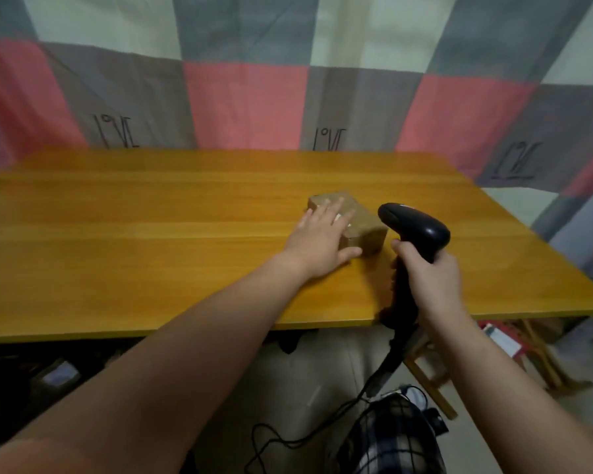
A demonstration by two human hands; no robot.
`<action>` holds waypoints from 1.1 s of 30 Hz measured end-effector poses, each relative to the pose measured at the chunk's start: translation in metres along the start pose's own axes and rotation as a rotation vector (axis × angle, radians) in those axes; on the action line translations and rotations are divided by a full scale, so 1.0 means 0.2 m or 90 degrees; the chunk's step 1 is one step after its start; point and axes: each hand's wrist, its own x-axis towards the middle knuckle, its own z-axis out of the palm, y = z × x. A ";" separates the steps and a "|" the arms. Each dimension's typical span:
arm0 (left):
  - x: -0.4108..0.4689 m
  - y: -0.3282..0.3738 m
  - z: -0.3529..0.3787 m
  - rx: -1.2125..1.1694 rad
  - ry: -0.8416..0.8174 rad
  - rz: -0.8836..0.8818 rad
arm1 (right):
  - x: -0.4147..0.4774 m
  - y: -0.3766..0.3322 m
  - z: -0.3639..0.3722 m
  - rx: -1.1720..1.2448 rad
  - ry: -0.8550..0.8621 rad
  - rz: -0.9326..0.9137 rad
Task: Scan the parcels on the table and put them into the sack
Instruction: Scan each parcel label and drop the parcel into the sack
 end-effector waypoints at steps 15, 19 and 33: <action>-0.67 -0.32 0.06 -0.152 0.030 -0.147 | -0.13 0.02 0.36 0.221 -0.260 0.180; -0.69 -0.31 -0.04 -0.347 0.244 -0.296 | -0.20 0.00 0.52 0.241 -0.262 0.159; -0.64 -0.51 -0.20 -0.365 0.282 -0.359 | -0.25 -0.05 0.71 0.260 -0.320 0.182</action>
